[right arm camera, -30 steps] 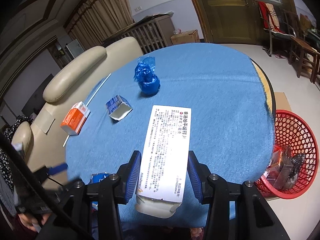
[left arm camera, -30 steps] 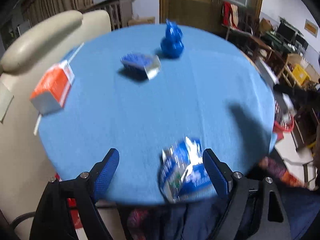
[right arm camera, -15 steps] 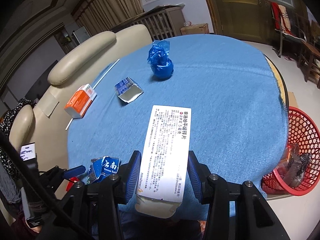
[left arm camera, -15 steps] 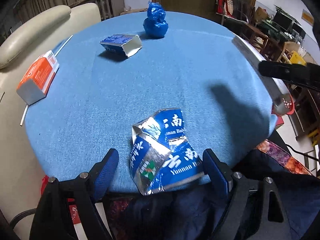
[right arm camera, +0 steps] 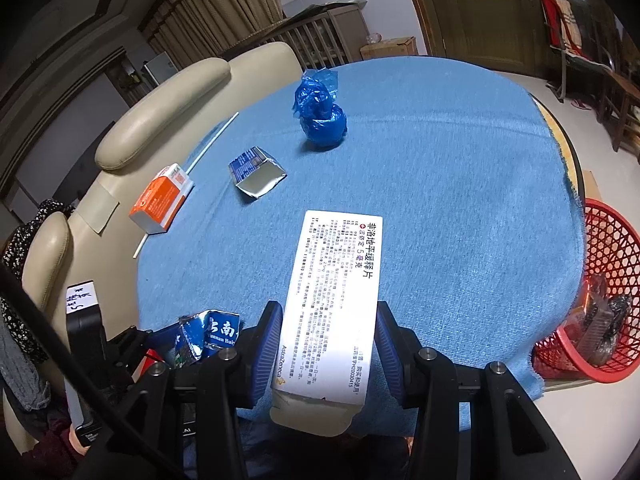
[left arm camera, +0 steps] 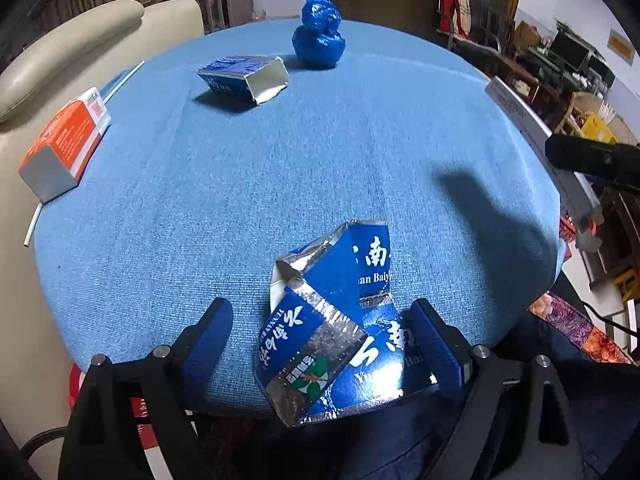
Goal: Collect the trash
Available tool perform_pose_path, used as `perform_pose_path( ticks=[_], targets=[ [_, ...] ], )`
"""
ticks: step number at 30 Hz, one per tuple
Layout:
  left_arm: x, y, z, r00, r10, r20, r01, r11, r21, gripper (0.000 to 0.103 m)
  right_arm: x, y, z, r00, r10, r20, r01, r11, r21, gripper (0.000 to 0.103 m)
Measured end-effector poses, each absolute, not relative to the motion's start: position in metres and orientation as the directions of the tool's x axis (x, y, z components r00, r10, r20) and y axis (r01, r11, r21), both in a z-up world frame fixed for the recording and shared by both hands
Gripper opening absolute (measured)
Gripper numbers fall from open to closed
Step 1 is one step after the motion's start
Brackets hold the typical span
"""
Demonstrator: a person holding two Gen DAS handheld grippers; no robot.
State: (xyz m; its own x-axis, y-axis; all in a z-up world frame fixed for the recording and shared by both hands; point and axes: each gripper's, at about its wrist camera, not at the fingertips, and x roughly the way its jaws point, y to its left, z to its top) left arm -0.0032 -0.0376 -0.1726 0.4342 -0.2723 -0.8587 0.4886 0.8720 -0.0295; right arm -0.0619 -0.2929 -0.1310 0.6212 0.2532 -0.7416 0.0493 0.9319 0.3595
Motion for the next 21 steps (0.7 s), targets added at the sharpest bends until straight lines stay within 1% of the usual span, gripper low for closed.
perform_pose_path(
  ticks=[1, 2, 5, 6, 7, 9, 16, 21],
  targets=[
    [-0.003, -0.036, -0.172, 0.445, -0.278, -0.852, 0.485, 0.874, -0.032, 0.079, -0.062, -0.293, -0.131, 0.622, 0.253, -0.741, 0.049, 0.932, 0.36, 0.049],
    [-0.003, -0.035, -0.17, 0.456, -0.28, -0.845, 0.483, 0.875, -0.029, 0.073, -0.062, -0.293, -0.131, 0.623, 0.254, -0.74, 0.049, 0.931, 0.361, 0.049],
    [-0.004, -0.032, -0.169, 0.454, -0.299, -0.839, 0.476, 0.878, -0.055, 0.071, -0.062, -0.293, -0.131, 0.621, 0.258, -0.74, 0.048, 0.93, 0.365, 0.049],
    [-0.004, -0.031, -0.167, 0.469, -0.293, -0.833, 0.471, 0.881, -0.045, 0.054, -0.062, -0.294, -0.132, 0.62, 0.262, -0.74, 0.049, 0.928, 0.369, 0.049],
    [-0.004, -0.029, -0.166, 0.469, -0.304, -0.83, 0.472, 0.88, -0.055, 0.049, -0.061, -0.294, -0.132, 0.619, 0.263, -0.74, 0.049, 0.927, 0.371, 0.049],
    [0.0, -0.025, -0.165, 0.444, -0.332, -0.832, 0.466, 0.879, -0.102, 0.049, -0.061, -0.294, -0.133, 0.618, 0.266, -0.74, 0.05, 0.926, 0.375, 0.049],
    [0.002, -0.027, -0.164, 0.454, -0.333, -0.826, 0.461, 0.881, -0.102, 0.049, -0.062, -0.295, -0.132, 0.621, 0.267, -0.737, 0.05, 0.925, 0.377, 0.049],
    [0.002, -0.027, -0.152, 0.479, -0.329, -0.814, 0.452, 0.887, -0.092, 0.049, -0.063, -0.296, -0.132, 0.623, 0.268, -0.734, 0.05, 0.924, 0.38, 0.049]
  ],
)
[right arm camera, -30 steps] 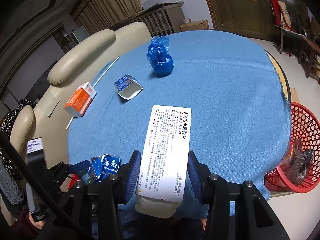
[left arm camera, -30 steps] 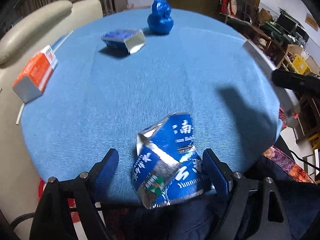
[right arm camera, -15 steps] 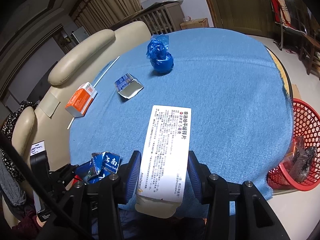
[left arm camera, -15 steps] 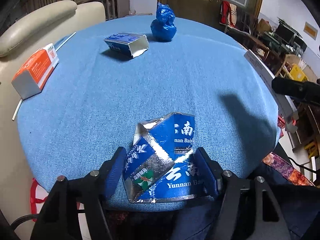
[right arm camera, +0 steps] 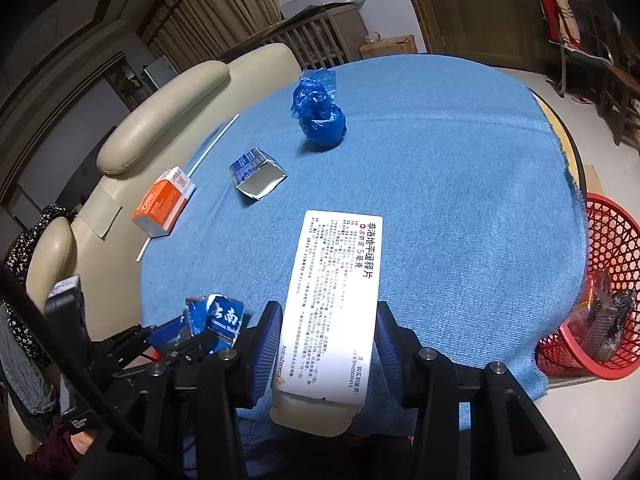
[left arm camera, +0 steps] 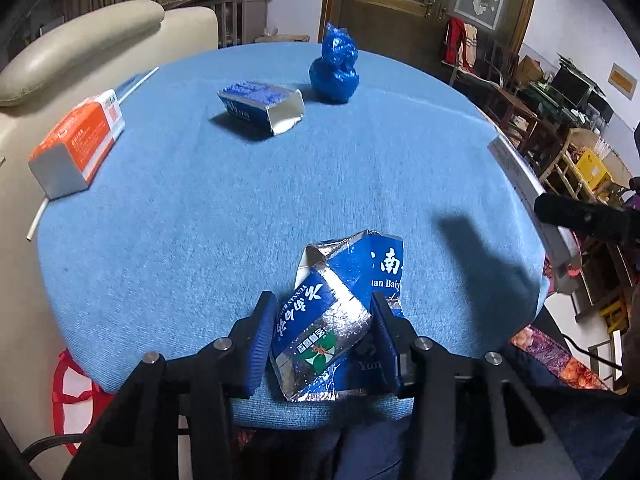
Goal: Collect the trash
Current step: 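Carry the white box and blue carton toward the red basket with both tools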
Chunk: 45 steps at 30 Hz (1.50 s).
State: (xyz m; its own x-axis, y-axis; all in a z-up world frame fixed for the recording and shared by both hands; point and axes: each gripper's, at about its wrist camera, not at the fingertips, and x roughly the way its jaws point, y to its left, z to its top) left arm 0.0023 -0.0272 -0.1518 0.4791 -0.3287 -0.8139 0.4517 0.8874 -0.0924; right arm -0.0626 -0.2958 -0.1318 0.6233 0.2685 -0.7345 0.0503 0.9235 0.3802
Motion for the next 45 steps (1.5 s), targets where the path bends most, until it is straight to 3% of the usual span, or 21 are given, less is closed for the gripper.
perform_pose_path(
  ticks=[17, 45],
  targets=[
    [-0.016, -0.084, -0.091, 0.671, -0.142, -0.728, 0.439, 0.868, 0.234, 0.049, -0.075, -0.311, -0.127, 0.654, 0.267, -0.708, 0.068, 0.911, 0.407, 0.049],
    [-0.037, -0.164, -0.072, 0.706, -0.158, -0.69, 0.518, 0.78, 0.352, 0.049, -0.113, -0.384, -0.142, 0.696, 0.233, -0.68, 0.194, 0.85, 0.49, 0.049]
  ],
)
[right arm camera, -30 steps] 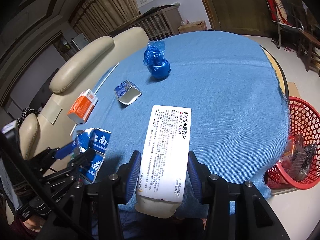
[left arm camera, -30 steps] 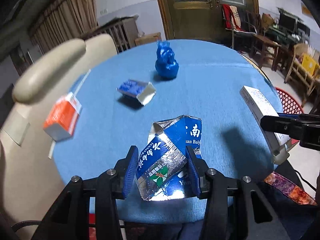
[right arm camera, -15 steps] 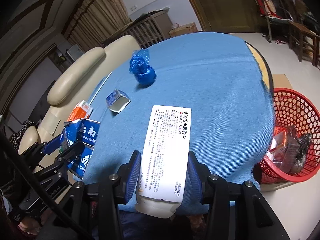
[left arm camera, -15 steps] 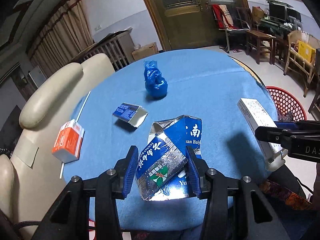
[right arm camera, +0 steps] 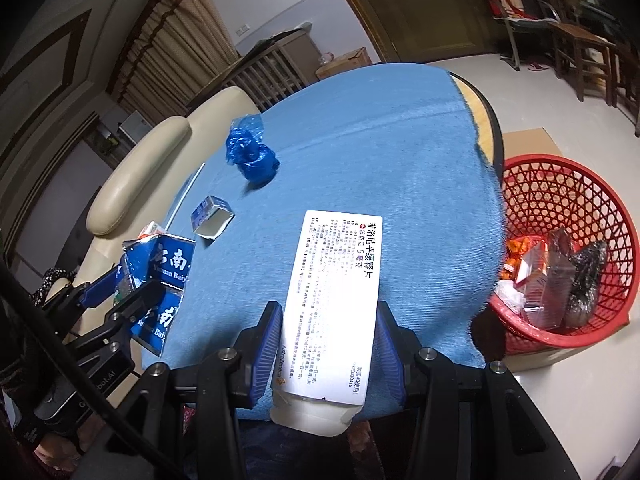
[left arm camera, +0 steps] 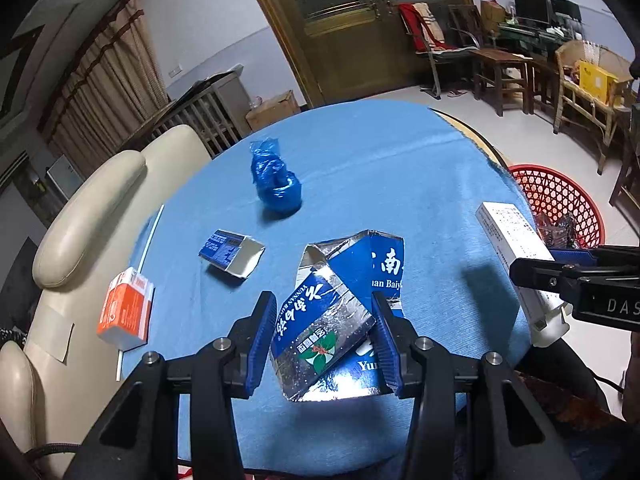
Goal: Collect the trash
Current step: 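Carry the white box and blue carton toward the red basket with both tools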
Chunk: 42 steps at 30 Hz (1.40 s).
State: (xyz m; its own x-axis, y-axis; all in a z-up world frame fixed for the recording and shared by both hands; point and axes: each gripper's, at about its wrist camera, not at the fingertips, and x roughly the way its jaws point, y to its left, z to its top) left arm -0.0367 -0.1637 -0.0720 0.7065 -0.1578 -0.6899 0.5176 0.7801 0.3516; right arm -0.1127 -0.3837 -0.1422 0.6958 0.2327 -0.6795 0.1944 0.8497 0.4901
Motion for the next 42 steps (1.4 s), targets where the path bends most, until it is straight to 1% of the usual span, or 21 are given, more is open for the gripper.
perform_pose_path(
  ticks=[11, 35, 42],
  targets=[
    [-0.037, -0.175, -0.078, 0.696, -0.152, -0.701, 0.537, 0.759, 0.368, 0.049, -0.116, -0.392, -0.148, 0.692, 0.232, -0.684, 0.217, 0.836, 0.503, 0.049],
    [-0.03, -0.19, -0.093, 0.654, -0.148, -0.742, 0.57, 0.741, 0.355, 0.049, -0.122, -0.411, -0.157, 0.696, 0.221, -0.684, 0.258, 0.811, 0.525, 0.049],
    [-0.03, -0.215, -0.093, 0.627, -0.2, -0.753, 0.62, 0.714, 0.326, 0.049, -0.131, -0.442, -0.155, 0.716, 0.173, -0.676, 0.316, 0.783, 0.536, 0.049]
  ],
)
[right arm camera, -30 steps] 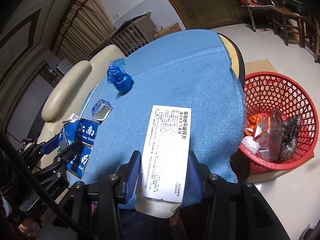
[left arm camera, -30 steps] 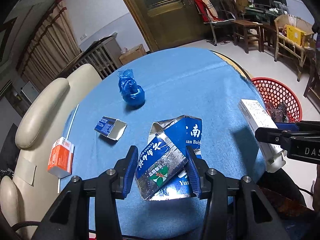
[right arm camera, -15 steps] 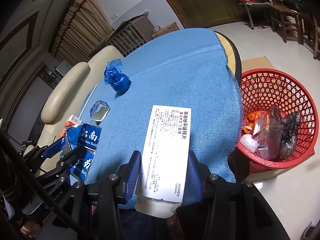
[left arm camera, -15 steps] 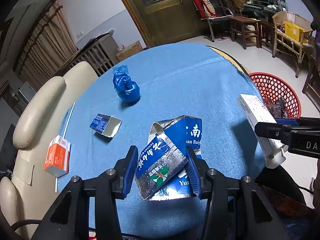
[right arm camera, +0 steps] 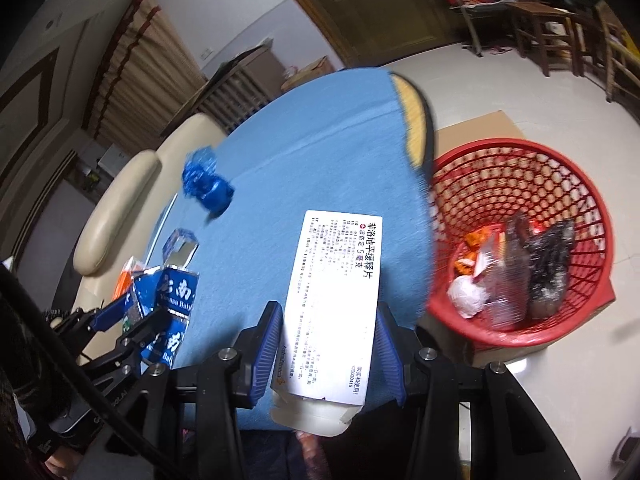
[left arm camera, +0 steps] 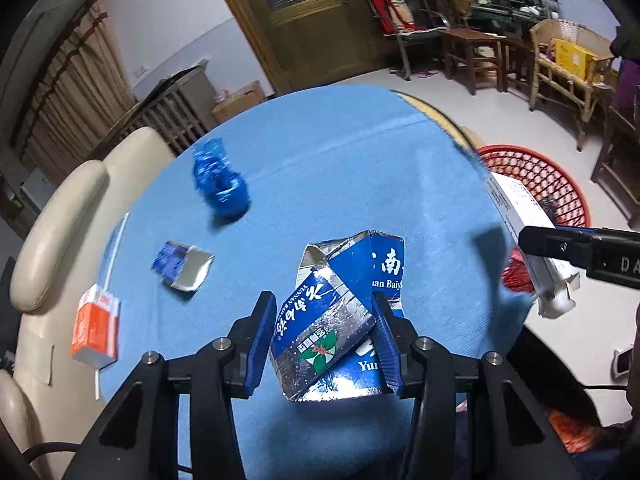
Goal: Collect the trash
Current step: 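Carry the white box and blue carton toward the red basket with both tools, then hold the white box and blue carton above the red basket with both tools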
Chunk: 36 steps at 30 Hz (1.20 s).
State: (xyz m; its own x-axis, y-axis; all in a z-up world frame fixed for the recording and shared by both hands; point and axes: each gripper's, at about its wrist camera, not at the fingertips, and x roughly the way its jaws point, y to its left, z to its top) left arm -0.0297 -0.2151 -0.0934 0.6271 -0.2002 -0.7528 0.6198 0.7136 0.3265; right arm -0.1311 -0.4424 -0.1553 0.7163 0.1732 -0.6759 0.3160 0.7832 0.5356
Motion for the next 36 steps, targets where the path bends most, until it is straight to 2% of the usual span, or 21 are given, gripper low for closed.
perform_pose_path(
  ticks=[12, 36],
  targets=[
    [-0.042, -0.272, -0.091, 0.602, -0.285, -0.746, 0.705, 0.628, 0.329, 0.049, -0.158, -0.514, -0.167, 0.732, 0.076, -0.677, 0.455, 0.684, 0.57, 0.049],
    [-0.043, -0.365, -0.108, 0.541, -0.322, -0.777, 0.796, 0.494, 0.349, 0.05, -0.18, -0.574, -0.206, 0.721, 0.056, -0.691, 0.556, 0.549, 0.624, 0.049]
  ],
)
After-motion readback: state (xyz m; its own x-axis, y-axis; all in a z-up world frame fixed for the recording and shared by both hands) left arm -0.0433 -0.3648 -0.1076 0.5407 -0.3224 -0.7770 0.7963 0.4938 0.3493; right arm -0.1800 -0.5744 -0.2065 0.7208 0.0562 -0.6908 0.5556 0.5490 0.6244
